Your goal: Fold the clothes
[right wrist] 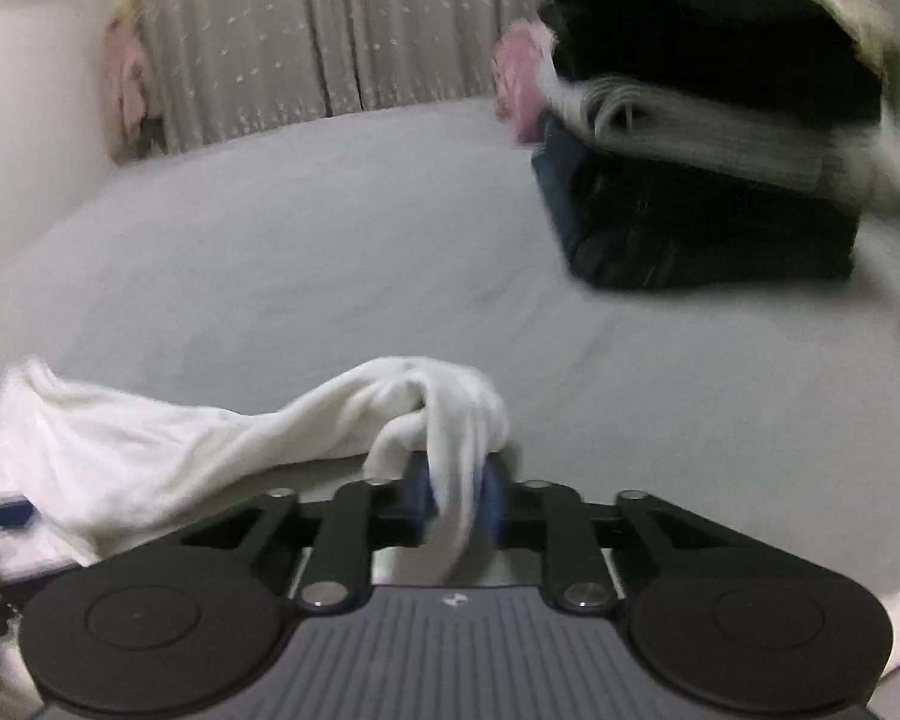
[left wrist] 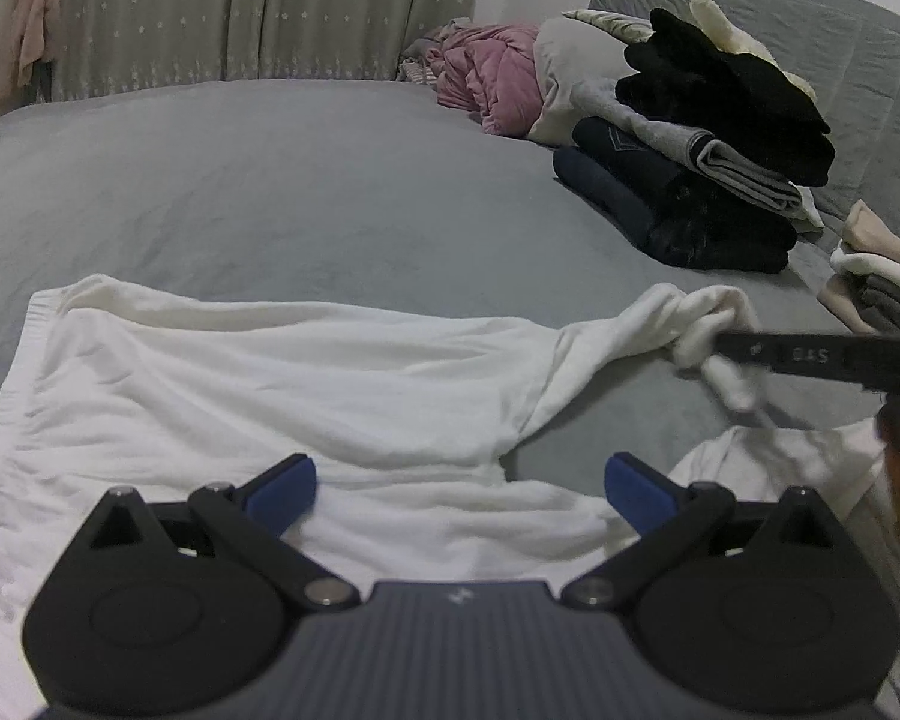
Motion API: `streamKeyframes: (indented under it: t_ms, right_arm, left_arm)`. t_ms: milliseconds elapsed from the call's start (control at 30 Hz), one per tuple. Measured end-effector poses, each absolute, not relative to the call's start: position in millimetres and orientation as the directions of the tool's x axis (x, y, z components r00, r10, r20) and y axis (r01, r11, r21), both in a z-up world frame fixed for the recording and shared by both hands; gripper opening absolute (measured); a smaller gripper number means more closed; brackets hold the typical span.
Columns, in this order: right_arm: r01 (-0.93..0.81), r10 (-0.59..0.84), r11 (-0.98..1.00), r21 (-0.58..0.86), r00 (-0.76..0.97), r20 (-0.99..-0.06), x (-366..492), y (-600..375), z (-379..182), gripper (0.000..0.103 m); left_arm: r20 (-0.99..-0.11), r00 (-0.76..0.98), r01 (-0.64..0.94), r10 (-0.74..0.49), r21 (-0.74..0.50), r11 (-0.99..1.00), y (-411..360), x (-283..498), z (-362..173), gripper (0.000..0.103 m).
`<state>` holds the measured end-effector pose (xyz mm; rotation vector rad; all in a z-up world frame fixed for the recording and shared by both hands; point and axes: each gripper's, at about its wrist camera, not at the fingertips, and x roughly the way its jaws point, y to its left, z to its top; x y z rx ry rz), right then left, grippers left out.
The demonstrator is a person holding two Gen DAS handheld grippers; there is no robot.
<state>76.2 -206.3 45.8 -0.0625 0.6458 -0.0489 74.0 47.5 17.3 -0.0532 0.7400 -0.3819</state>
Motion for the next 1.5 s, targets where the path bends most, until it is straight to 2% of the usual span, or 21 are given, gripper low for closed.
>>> streamKeyframes:
  t_ms: [67, 100, 233, 300, 467, 533, 633, 767, 867, 900, 933, 967, 1033, 1200, 1333, 1400, 1500]
  right_arm:
    - [0.034, -0.174, 0.960, -0.278, 0.850, -0.498, 66.8, -202.8, 53.5, 0.015]
    - [0.043, -0.201, 0.944, -0.326, 0.860, -0.469, 65.1, -201.7, 54.7, 0.015]
    - [0.121, -0.315, 0.888, -0.444, 0.864, -0.394, 57.5, -218.9, 56.8, 0.015]
    - [0.146, -0.353, 0.874, -0.464, 0.847, -0.398, 55.8, -232.3, 53.8, 0.015]
    - [0.163, -0.282, 0.952, -0.259, 0.800, -0.530, 50.9, -280.0, 50.6, 0.017]
    - [0.173, -0.245, 0.969, -0.179, 0.790, -0.562, 49.0, -293.5, 52.4, 0.027]
    - [0.183, -0.133, 0.983, 0.017, 0.770, -0.624, 47.7, -318.9, 53.6, 0.037]
    - [0.225, 0.041, 0.925, 0.305, 0.742, -0.669, 56.6, -340.4, 37.8, 0.038]
    - [0.234, 0.129, 0.861, 0.452, 0.758, -0.639, 63.1, -346.8, 22.8, 0.036]
    - [0.230, 0.152, 0.844, 0.484, 0.762, -0.629, 64.8, -347.5, 19.3, 0.023]
    - [0.217, 0.176, 0.834, 0.507, 0.767, -0.617, 64.6, -346.1, 17.9, 0.014]
    - [0.198, 0.202, 0.824, 0.530, 0.772, -0.602, 63.7, -343.8, 16.8, 0.013]
    - [0.157, 0.217, 0.841, 0.518, 0.779, -0.588, 60.6, -337.1, 22.3, 0.009]
    - [-0.027, 0.260, 0.924, 0.381, 0.777, -0.573, 39.9, -310.3, 45.0, 0.008]
    - [-0.104, 0.268, 0.954, 0.281, 0.712, -0.649, 32.1, -301.2, 41.7, 0.008]
    - [-0.133, 0.252, 0.966, 0.220, 0.661, -0.706, 31.5, -296.6, 36.5, 0.007]
    - [-0.203, 0.291, 0.957, 0.209, 0.608, -0.738, 26.3, -300.0, 36.9, 0.007]
  left_arm:
    - [-0.645, 0.675, 0.317, -0.358, -0.183, 0.930, 49.4, 74.3, 18.5, 0.103]
    - [-0.644, 0.677, 0.313, -0.356, -0.186, 0.931, 50.6, 74.6, 18.9, 0.103]
    - [-0.650, 0.675, 0.315, -0.350, -0.175, 0.933, 48.7, 72.8, 16.7, 0.103]
    - [-0.654, 0.674, 0.320, -0.344, -0.161, 0.934, 45.4, 72.2, 15.1, 0.103]
    - [-0.659, 0.674, 0.331, -0.333, -0.133, 0.934, 37.7, 70.8, 12.1, 0.103]
    - [-0.661, 0.675, 0.334, -0.328, -0.123, 0.935, 34.6, 70.6, 10.5, 0.103]
    - [-0.662, 0.677, 0.338, -0.322, -0.109, 0.935, 31.0, 69.6, 8.6, 0.103]
    - [-0.661, 0.677, 0.351, -0.322, -0.095, 0.932, 28.8, 65.9, 8.4, 0.103]
    - [-0.656, 0.677, 0.347, -0.334, -0.115, 0.931, 31.0, 64.6, 9.3, 0.103]
    - [-0.655, 0.676, 0.343, -0.338, -0.126, 0.931, 31.7, 64.9, 9.8, 0.103]
    - [-0.653, 0.677, 0.341, -0.340, -0.130, 0.931, 32.1, 64.4, 10.7, 0.103]
    - [-0.650, 0.680, 0.340, -0.339, -0.130, 0.931, 31.8, 63.6, 11.8, 0.103]
    - [-0.644, 0.688, 0.340, -0.335, -0.122, 0.933, 30.6, 61.4, 14.8, 0.103]
    - [-0.614, 0.723, 0.380, -0.316, -0.027, 0.925, 17.4, 52.2, 23.5, 0.103]
    - [-0.605, 0.746, 0.400, -0.277, 0.074, 0.914, 4.6, 48.7, 23.0, 0.103]
    - [-0.619, 0.737, 0.403, -0.272, 0.078, 0.912, 1.6, 46.8, 23.6, 0.103]
    - [-0.632, 0.732, 0.402, -0.256, 0.097, 0.910, -3.3, 43.3, 29.2, 0.103]
